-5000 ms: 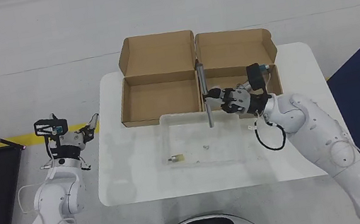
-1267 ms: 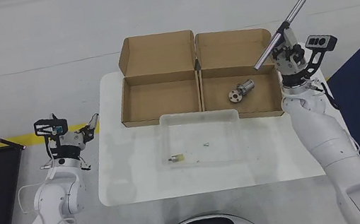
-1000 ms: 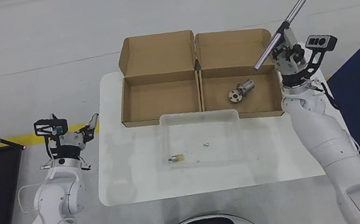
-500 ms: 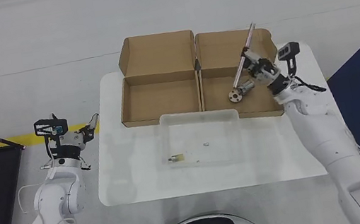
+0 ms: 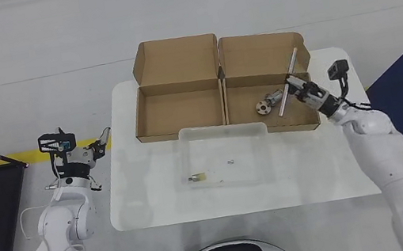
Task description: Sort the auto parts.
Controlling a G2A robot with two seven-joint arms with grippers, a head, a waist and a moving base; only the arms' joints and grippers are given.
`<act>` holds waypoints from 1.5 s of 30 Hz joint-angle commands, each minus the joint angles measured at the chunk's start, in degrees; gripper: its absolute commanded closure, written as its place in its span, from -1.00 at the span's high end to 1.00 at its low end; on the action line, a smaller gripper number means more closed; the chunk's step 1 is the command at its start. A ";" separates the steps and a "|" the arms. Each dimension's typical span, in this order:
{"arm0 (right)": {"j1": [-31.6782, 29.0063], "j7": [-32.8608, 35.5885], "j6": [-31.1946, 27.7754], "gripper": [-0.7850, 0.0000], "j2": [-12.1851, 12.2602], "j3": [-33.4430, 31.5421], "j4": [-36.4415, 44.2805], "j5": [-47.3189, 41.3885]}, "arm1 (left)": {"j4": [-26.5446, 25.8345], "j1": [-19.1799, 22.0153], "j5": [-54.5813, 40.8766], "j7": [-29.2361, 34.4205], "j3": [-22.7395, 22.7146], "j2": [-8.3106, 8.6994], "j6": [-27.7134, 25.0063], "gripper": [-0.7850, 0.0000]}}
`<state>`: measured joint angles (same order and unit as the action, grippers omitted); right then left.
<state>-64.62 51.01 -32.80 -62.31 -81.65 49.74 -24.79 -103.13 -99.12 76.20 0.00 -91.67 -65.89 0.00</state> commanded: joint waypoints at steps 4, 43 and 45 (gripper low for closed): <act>-0.52 -6.17 4.60 -1.00 0.69 -0.33 -0.34 8.59 | 0.00 0.00 0.00 0.00 0.00 0.00 0.00 1.00; 0.58 -12.18 32.70 -1.00 0.07 3.29 1.29 15.43 | 0.00 0.00 0.00 0.00 0.00 0.00 0.00 1.00; 0.81 -12.13 33.02 -1.00 0.01 3.36 1.34 15.27 | 0.00 0.00 0.00 0.00 0.00 0.00 0.00 1.00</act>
<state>-63.92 38.86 0.06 -62.27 -78.32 51.04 -9.41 -103.13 -99.12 76.20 0.00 -91.67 -65.89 0.00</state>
